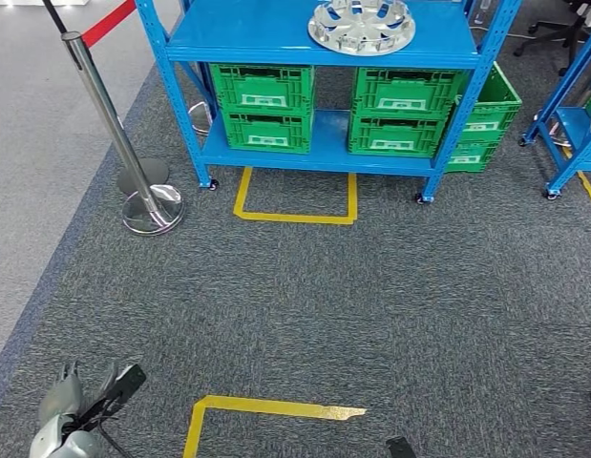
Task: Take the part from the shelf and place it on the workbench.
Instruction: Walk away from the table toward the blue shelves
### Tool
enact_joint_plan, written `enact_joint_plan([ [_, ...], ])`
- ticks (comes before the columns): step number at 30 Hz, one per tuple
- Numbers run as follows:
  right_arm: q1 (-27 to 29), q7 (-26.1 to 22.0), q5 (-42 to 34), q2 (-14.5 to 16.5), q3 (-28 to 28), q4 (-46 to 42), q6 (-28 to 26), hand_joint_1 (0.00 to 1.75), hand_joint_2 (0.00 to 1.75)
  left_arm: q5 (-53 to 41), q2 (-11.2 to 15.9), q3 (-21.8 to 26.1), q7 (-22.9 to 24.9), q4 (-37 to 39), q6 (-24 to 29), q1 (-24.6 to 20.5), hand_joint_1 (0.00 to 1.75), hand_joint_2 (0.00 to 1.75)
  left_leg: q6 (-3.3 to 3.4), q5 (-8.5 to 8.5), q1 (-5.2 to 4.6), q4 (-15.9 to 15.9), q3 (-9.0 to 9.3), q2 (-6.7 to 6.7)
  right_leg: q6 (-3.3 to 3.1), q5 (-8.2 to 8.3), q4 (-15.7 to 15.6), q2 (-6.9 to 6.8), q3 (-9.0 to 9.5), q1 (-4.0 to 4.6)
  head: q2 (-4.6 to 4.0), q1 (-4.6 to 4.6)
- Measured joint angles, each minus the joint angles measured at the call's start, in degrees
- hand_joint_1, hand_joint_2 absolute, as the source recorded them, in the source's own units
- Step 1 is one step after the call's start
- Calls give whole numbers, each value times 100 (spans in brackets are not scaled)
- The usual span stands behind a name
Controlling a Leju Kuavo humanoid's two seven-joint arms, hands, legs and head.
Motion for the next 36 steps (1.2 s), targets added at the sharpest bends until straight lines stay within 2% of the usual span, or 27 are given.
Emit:
enact_joint_plan([
  [4,0,-7,-9,0,0,-1,-8,0,0,-52,-85,68,-237,31,-135,198,0,0,0,-3,-1,0,0,0,0,-1,-1,0,0,-1,0,0],
  [16,0,-3,-44,-28,-19,-1,-75,0,0,-52,-535,270,-441,116,-321,660,0,0,12,-10,-9,0,1,0,2,-2,-5,0,2,-8,0,0],
  [22,3,149,-55,-57,-27,-1,-109,0,0,12,-741,404,-475,149,-356,849,0,0,16,-13,-10,0,1,0,6,-5,-6,-1,2,-9,0,-1],
  [36,4,146,-55,-82,-28,-1,-110,0,0,69,-893,590,-495,173,-335,919,0,0,17,-14,-10,0,2,0,7,-5,-6,-2,4,-9,0,-1],
])
